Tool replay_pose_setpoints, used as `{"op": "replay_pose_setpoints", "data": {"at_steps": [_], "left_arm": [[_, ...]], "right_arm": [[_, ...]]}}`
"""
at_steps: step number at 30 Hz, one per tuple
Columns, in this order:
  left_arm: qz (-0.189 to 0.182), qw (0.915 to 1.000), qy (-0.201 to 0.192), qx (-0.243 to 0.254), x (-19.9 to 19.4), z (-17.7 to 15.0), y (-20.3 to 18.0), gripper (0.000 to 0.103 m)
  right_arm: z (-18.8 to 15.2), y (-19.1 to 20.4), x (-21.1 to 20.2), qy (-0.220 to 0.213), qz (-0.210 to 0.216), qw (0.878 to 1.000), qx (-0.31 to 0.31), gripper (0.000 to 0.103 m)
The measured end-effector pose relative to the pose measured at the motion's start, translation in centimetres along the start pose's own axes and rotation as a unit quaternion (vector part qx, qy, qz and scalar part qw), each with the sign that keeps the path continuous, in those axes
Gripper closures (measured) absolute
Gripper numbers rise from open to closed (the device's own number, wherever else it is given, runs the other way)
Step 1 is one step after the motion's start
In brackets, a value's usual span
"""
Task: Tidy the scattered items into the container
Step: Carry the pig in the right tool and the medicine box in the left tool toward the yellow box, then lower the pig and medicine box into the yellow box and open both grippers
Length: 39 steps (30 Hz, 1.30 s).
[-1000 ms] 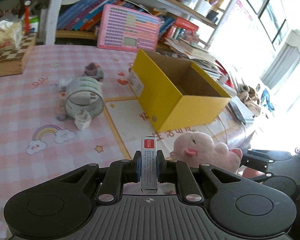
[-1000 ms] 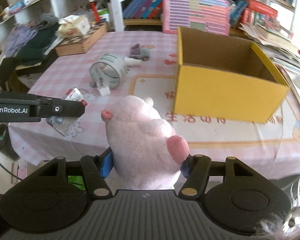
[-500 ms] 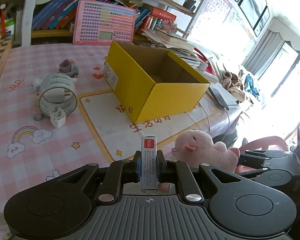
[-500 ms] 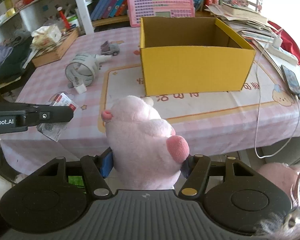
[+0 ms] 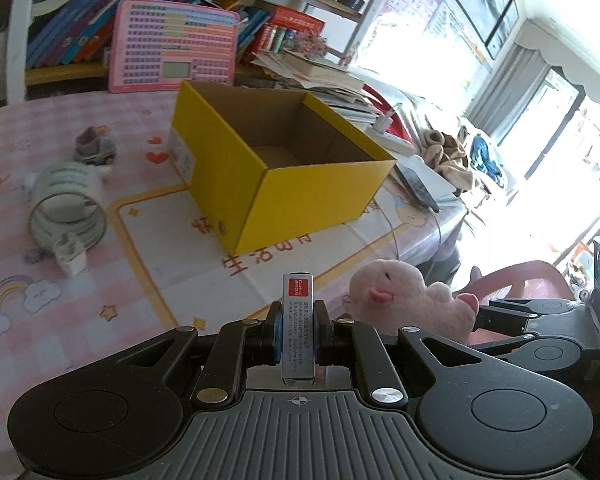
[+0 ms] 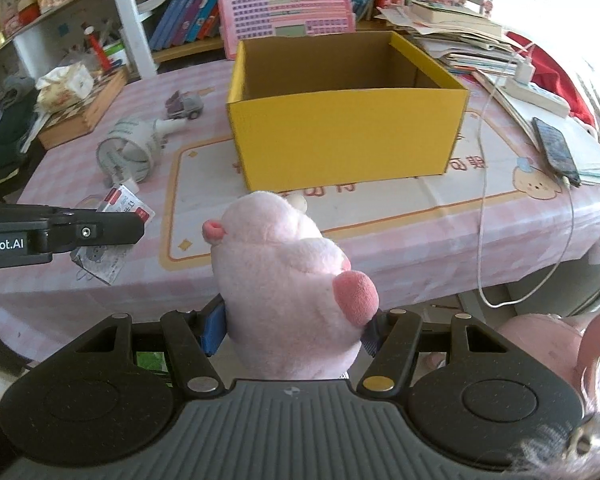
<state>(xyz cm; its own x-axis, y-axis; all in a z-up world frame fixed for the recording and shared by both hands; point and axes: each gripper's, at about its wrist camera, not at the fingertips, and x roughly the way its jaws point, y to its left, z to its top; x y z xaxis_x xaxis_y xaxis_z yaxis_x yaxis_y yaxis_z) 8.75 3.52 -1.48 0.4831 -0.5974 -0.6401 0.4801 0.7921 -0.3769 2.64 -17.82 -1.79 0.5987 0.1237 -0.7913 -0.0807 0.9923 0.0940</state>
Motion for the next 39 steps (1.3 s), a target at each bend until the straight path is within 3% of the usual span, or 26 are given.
{"op": "replay_pose_setpoints", "data": {"at_steps": [11, 20, 30, 34, 39], "left_arm": [[-0.023, 0.9992, 0.015, 0.030, 3.5, 1.8, -1.9, 0.090], [-0.029, 0.9984, 0.008, 0.049, 6.3, 4.2, -3.2, 0.090], [-0.028, 0.9932, -0.068, 0.090, 7.6, 10.0, -5.2, 0.090], [-0.008, 0.9912, -0.090, 0.096, 8.3, 12.3, -5.7, 0.090], [0.025, 0.9902, -0.101, 0.093, 10.1, 14.9, -5.3, 0.090]], "right_arm": [[0.7, -3.3, 0.7, 0.009, -0.013, 1.000, 0.017, 0.042], [3.3, -6.7, 1.8, 0.005, -0.017, 0.999, 0.032, 0.042], [10.3, -10.3, 0.7, -0.072, -0.005, 0.997, 0.011, 0.042], [13.9, -11.1, 0.6, -0.111, 0.006, 0.993, -0.024, 0.042], [17.8, -12.4, 3.1, -0.117, 0.032, 0.991, -0.063, 0.042]]}}
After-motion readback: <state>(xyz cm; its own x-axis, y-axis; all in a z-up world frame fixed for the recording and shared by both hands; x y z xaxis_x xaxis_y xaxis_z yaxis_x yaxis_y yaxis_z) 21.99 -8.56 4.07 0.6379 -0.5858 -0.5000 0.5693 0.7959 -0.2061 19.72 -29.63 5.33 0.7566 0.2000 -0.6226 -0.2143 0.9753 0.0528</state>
